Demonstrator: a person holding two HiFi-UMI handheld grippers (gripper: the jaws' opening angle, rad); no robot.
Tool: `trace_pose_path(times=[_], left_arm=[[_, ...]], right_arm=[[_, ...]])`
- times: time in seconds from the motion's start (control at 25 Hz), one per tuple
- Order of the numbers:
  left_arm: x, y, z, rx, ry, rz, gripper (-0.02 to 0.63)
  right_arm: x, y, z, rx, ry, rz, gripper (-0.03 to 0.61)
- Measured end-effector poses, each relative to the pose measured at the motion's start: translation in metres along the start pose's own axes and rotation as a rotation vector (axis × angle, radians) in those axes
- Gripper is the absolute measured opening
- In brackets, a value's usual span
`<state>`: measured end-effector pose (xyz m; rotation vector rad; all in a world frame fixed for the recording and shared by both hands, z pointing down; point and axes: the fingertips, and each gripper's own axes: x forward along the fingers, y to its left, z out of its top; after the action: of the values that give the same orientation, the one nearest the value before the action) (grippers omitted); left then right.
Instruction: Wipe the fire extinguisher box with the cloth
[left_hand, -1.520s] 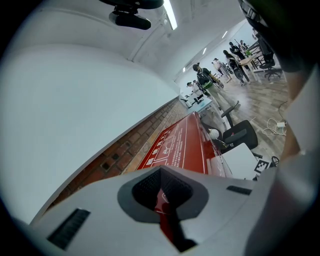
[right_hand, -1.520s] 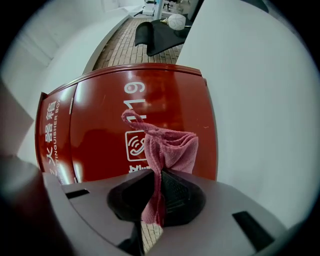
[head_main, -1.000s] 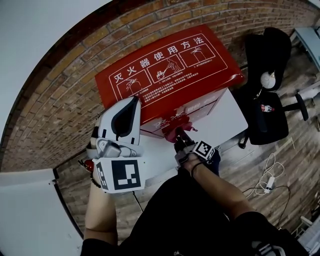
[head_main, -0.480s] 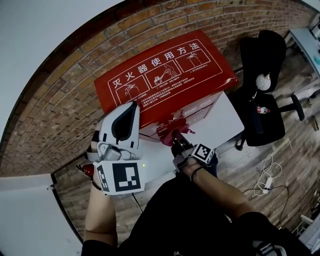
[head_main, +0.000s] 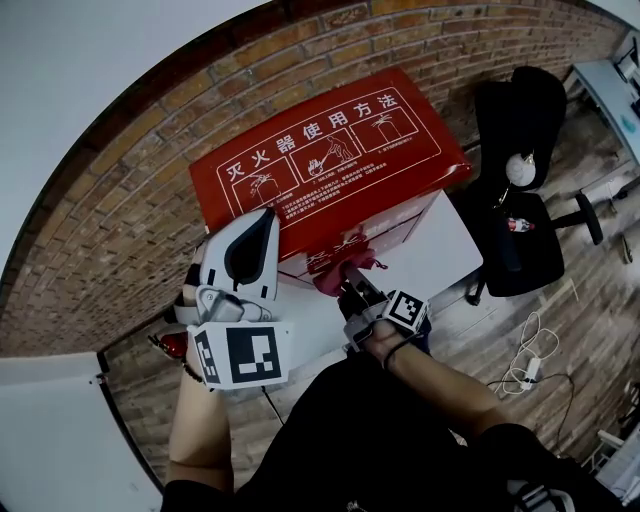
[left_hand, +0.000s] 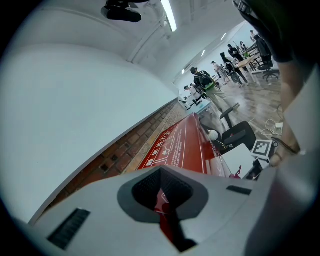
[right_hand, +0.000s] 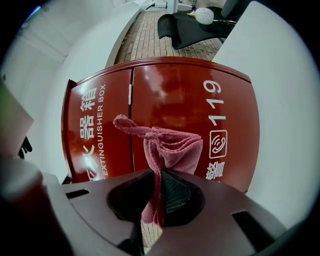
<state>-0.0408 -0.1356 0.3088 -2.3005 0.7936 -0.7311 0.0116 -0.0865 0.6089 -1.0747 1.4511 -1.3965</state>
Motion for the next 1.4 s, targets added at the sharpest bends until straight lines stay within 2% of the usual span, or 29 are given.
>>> trace_pose_path(times=[0.32, 0.96, 1.4], left_arm=[[0.000, 0.000, 0.000, -0.001, -0.002, -0.002, 0.012], [0.000, 0.000, 0.000, 0.001, -0.005, 0.000, 0.012], [0.000, 0.000, 0.000, 0.002, -0.014, -0.003, 0.012]], right_arm=[[0.002, 0.028, 0.001, 0.016, -0.001, 0.049, 0.051], [0.005, 0.088, 0.001, -0.025, 0.002, 0.148, 0.051], [0.004, 0.166, 0.001, -0.071, -0.009, 0.279, 0.051]])
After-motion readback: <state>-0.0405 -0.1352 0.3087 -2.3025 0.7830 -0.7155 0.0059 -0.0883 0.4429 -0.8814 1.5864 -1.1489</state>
